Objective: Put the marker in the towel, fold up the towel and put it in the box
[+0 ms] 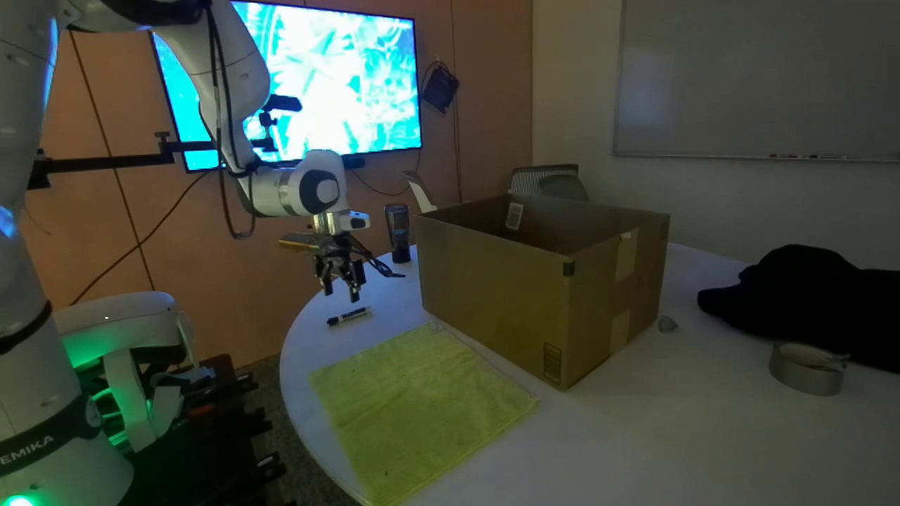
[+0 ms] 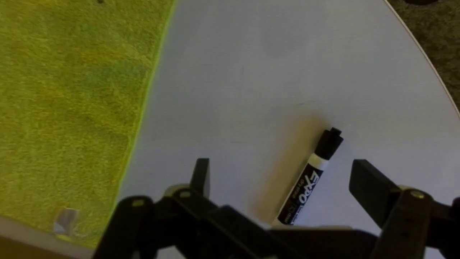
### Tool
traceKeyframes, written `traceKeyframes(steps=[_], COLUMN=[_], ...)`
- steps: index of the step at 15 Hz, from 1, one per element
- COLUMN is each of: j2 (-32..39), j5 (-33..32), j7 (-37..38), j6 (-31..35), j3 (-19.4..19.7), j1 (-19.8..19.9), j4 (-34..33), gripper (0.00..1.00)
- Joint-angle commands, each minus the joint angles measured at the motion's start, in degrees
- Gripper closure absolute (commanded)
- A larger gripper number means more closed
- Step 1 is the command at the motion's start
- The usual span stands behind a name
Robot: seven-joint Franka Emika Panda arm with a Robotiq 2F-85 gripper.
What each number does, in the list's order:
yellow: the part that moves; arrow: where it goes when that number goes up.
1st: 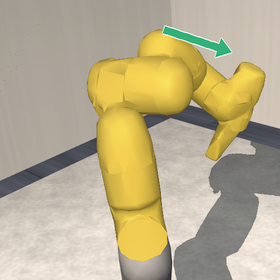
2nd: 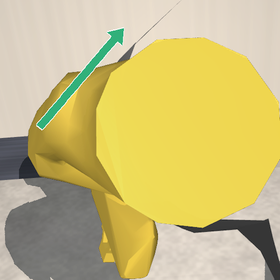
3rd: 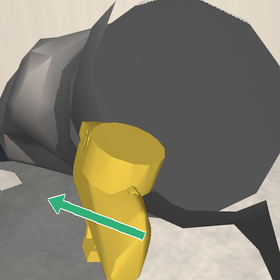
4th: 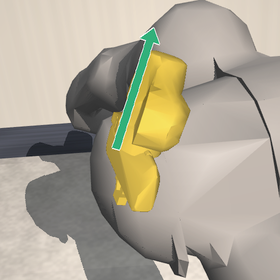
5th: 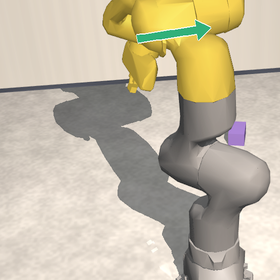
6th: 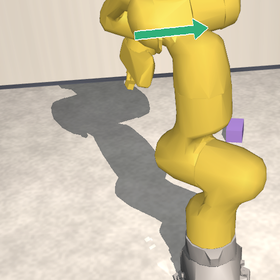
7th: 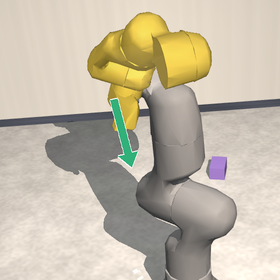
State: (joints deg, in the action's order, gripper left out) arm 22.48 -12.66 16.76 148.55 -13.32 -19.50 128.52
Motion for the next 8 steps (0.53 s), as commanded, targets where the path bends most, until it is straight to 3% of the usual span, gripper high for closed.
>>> traceKeyframes(steps=[1,8], j2=[7.5,14.7], j5=[0.0,3.2], j7=[1.6,0.9], j6=[0.0,1.0], j3=[2.5,3.2], j1=[-4.0,-6.4], j4=[-8.1,-14.6], gripper=[0.00,0.00])
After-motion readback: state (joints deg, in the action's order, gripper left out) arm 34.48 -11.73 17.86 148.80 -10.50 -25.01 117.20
